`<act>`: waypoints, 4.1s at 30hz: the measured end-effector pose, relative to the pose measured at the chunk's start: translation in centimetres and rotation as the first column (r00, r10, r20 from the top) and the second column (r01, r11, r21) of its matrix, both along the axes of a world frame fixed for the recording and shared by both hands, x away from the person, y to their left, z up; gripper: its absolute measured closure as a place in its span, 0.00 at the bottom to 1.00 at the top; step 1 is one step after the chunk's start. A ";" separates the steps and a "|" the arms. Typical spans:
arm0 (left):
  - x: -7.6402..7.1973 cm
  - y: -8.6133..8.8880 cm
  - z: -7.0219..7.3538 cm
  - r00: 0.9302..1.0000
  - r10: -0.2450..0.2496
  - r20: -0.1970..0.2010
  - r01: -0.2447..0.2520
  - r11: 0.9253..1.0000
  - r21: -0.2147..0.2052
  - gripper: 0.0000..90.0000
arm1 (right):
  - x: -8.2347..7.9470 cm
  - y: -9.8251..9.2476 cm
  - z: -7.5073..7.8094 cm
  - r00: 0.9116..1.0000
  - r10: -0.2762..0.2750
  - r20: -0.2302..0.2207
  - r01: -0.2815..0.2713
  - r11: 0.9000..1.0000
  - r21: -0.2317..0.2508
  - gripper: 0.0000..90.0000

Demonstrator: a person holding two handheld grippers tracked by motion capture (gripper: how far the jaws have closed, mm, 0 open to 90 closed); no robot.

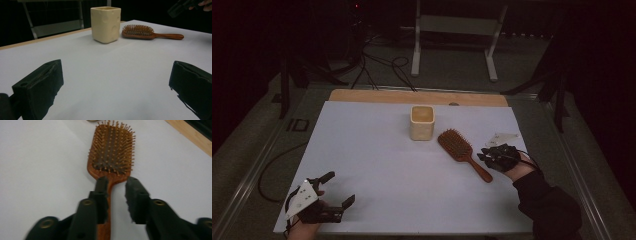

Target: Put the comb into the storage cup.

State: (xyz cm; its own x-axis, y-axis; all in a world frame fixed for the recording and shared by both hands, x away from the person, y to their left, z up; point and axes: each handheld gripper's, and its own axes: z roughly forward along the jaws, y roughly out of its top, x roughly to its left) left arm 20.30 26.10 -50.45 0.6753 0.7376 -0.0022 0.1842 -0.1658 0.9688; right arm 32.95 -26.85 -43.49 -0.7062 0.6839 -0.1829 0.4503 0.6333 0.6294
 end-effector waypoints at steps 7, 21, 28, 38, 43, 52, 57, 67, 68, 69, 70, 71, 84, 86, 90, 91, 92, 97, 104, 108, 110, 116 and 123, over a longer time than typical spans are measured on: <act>0.0 0.0 0.0 1.000 -0.001 0.000 0.001 1.000 0.000 0.00 | 0.2 1.0 -0.1 0.999 0.000 -0.041 -0.001 1.000 -0.013 0.52; 0.0 0.0 0.0 1.000 -0.002 -0.001 0.002 1.000 0.000 0.00 | 1.5 1.7 -1.8 0.982 -0.017 -0.187 0.016 1.000 -0.006 0.13; 0.0 0.0 -0.1 1.000 -0.003 -0.002 0.003 1.000 0.001 0.00 | 2.6 2.2 -3.2 0.973 -0.042 -0.227 0.034 0.999 -0.039 0.17; 0.0 0.0 -0.1 1.000 -0.005 -0.002 0.005 1.000 -0.001 0.00 | 4.2 2.9 -4.7 0.953 -0.104 -0.284 0.080 0.992 -0.094 0.31; 0.0 0.0 -0.1 1.000 -0.005 -0.002 0.005 1.000 -0.003 0.00 | 4.7 3.6 -5.2 0.945 -0.129 -0.302 0.089 0.986 -0.143 0.41; 0.0 0.0 -0.1 1.000 -0.007 -0.002 0.007 1.000 -0.001 0.00 | 5.6 4.0 -5.4 0.928 -0.148 -0.343 0.085 0.978 -0.193 0.57; 0.0 0.0 -0.1 1.000 -0.006 -0.004 0.006 1.000 0.001 0.00 | 5.9 4.3 -5.5 0.923 -0.158 -0.352 0.083 0.972 -0.219 0.65; 0.0 0.0 -0.1 1.000 -0.007 -0.005 0.007 1.000 0.002 0.00 | 6.2 4.4 -5.8 0.909 -0.174 -0.380 0.088 0.968 -0.234 0.73; 0.0 0.0 -0.1 1.000 -0.008 -0.004 0.008 1.000 0.002 0.00 | 6.2 4.5 -5.8 0.908 -0.174 -0.380 0.085 0.967 -0.239 0.74; 0.0 0.0 -0.1 1.000 -0.008 -0.004 0.008 1.000 0.002 0.00 | 6.2 4.5 -5.8 0.908 -0.174 -0.380 0.085 0.967 -0.239 0.74; 0.1 0.0 -0.1 1.000 -0.007 -0.004 0.007 1.000 -0.002 0.00 | 6.2 4.5 -5.8 0.907 -0.173 -0.384 0.084 0.968 -0.238 0.76; 0.0 0.0 -0.1 1.000 -0.006 -0.005 0.006 1.000 -0.003 0.00 | 6.2 4.7 -5.8 0.905 -0.182 -0.384 0.090 0.965 -0.245 0.77; 0.1 0.0 -0.2 1.000 -0.010 -0.011 0.010 1.000 0.000 0.00 | 6.4 4.9 -5.8 0.895 -0.196 -0.401 0.096 0.962 -0.257 0.81; 0.1 0.0 -0.2 1.000 -0.010 -0.009 0.010 1.000 -0.001 0.00 | 6.2 4.7 -5.8 0.900 -0.190 -0.393 0.099 0.966 -0.240 0.81; 0.2 0.0 -0.2 1.000 -0.008 -0.012 0.008 1.000 -0.001 0.00 | 5.7 4.2 -6.0 0.909 -0.188 -0.371 0.122 0.973 -0.195 0.81; 0.2 0.0 -0.2 1.000 -0.007 -0.012 0.007 1.000 -0.002 0.00 | 5.6 4.1 -6.0 0.910 -0.195 -0.365 0.134 0.974 -0.184 0.81; 0.2 0.0 -0.2 1.000 -0.005 -0.013 0.005 1.000 -0.005 0.00 | 5.5 4.0 -6.0 0.913 -0.193 -0.360 0.135 0.974 -0.180 0.81; 0.2 0.0 -0.2 1.000 -0.002 -0.014 0.002 1.000 -0.005 0.00 | 5.1 3.7 -6.1 0.919 -0.202 -0.340 0.161 0.976 -0.146 0.81; 0.2 0.0 -0.2 1.000 0.000 -0.015 0.000 1.000 -0.005 0.00 | 4.8 3.5 -6.0 0.933 -0.212 -0.291 0.181 0.975 -0.132 0.81; 0.2 0.0 -0.2 1.000 0.000 -0.016 0.000 1.000 -0.006 0.00 | 4.6 2.8 -5.7 0.934 -0.215 -0.285 0.191 0.976 -0.108 0.81; 0.2 0.0 -0.3 1.000 -0.001 -0.017 0.001 1.000 -0.001 0.00 | 4.5 2.6 -5.5 0.934 -0.220 -0.281 0.200 0.975 -0.098 0.81; 0.2 -0.1 -0.2 1.000 -0.001 -0.018 0.001 1.000 0.002 0.00 | 3.5 1.9 -4.8 0.941 -0.210 -0.264 0.198 0.978 -0.072 0.81; 0.2 -0.2 -0.2 1.000 -0.004 -0.021 0.004 1.000 0.003 0.00 | 2.1 2.0 -4.0 0.955 -0.176 -0.237 0.169 0.984 -0.047 0.81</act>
